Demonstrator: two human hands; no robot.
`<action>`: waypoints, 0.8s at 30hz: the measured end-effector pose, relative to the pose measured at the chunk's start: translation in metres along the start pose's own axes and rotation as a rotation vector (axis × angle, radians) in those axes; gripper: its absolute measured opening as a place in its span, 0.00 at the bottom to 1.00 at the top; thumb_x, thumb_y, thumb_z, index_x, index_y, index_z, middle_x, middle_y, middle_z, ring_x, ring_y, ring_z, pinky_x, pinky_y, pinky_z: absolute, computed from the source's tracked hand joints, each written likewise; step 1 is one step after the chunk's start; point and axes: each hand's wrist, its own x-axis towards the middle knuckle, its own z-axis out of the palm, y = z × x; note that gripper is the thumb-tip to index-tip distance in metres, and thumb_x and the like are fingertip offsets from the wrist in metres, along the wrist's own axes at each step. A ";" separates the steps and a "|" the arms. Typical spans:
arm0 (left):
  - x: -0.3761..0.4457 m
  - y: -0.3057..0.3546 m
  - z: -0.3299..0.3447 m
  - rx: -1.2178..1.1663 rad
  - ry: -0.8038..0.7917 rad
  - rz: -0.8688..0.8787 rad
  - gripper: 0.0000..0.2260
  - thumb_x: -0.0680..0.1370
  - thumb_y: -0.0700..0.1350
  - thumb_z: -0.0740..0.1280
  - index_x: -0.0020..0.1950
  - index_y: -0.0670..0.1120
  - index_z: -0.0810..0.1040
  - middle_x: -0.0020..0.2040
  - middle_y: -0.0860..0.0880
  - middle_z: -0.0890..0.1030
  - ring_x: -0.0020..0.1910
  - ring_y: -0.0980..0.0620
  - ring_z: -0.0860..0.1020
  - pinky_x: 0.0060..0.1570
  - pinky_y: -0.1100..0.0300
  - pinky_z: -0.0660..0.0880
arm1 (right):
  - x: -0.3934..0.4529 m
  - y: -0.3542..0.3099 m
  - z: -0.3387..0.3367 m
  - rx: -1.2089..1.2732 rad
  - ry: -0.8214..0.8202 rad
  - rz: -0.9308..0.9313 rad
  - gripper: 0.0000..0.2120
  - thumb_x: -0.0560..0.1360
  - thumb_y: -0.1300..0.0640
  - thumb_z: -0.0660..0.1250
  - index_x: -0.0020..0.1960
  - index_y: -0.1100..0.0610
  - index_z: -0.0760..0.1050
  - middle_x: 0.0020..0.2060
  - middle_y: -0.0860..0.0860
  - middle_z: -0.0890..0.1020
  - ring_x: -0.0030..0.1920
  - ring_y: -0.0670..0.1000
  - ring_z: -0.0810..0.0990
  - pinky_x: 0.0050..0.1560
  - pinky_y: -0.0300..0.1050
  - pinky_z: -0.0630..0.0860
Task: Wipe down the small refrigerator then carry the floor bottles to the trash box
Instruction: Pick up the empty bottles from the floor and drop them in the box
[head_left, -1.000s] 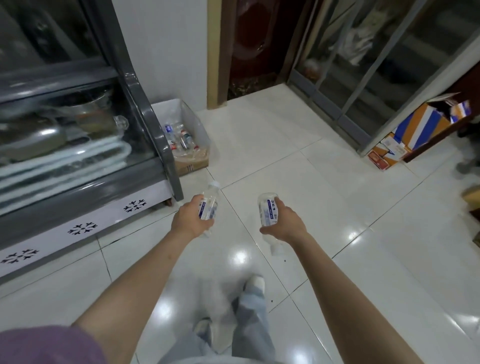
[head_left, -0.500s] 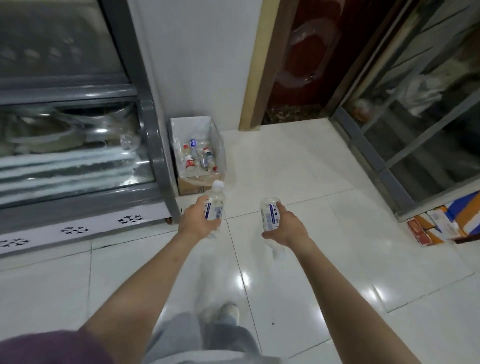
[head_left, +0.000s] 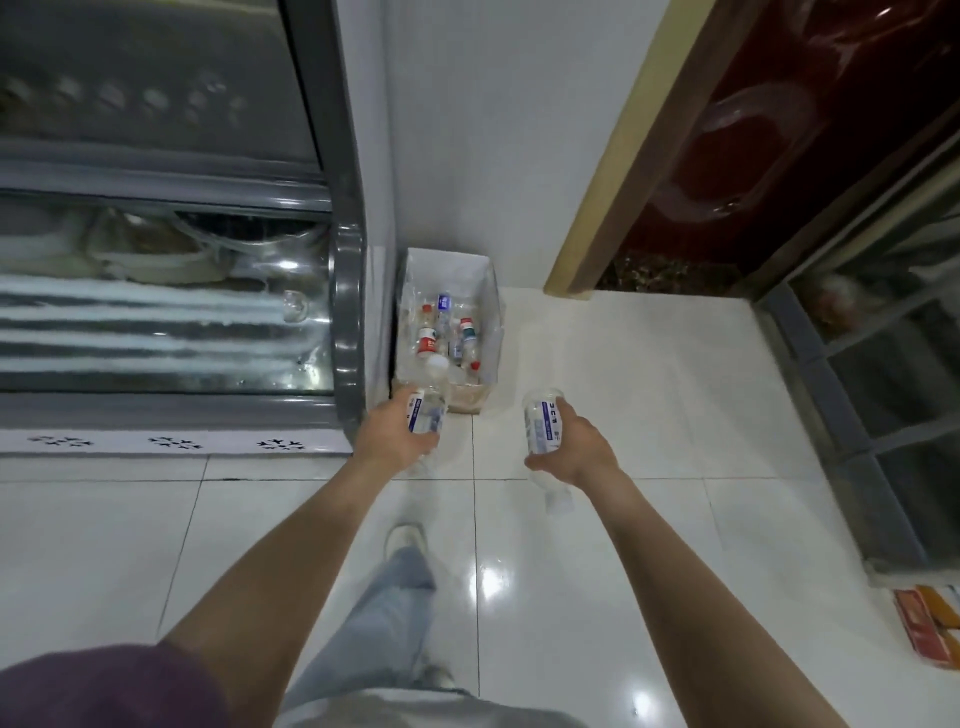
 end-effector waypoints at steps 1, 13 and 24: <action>0.011 0.003 -0.004 -0.017 0.010 -0.006 0.30 0.69 0.47 0.74 0.68 0.53 0.67 0.47 0.48 0.75 0.45 0.46 0.77 0.43 0.56 0.77 | 0.012 -0.006 -0.006 -0.007 0.001 -0.007 0.50 0.62 0.47 0.75 0.75 0.49 0.51 0.58 0.52 0.75 0.56 0.54 0.76 0.54 0.46 0.74; 0.150 0.039 -0.039 -0.015 0.032 0.009 0.32 0.70 0.49 0.74 0.70 0.50 0.64 0.50 0.48 0.78 0.44 0.50 0.77 0.42 0.58 0.76 | 0.145 -0.074 -0.057 -0.001 -0.012 -0.043 0.49 0.63 0.45 0.75 0.75 0.49 0.51 0.59 0.52 0.75 0.57 0.54 0.75 0.55 0.48 0.74; 0.265 0.073 -0.026 0.071 0.116 -0.114 0.25 0.72 0.53 0.71 0.64 0.49 0.67 0.47 0.51 0.77 0.41 0.52 0.75 0.38 0.62 0.71 | 0.276 -0.090 -0.098 -0.049 -0.117 -0.062 0.46 0.64 0.45 0.75 0.74 0.51 0.54 0.58 0.53 0.76 0.56 0.56 0.76 0.52 0.46 0.73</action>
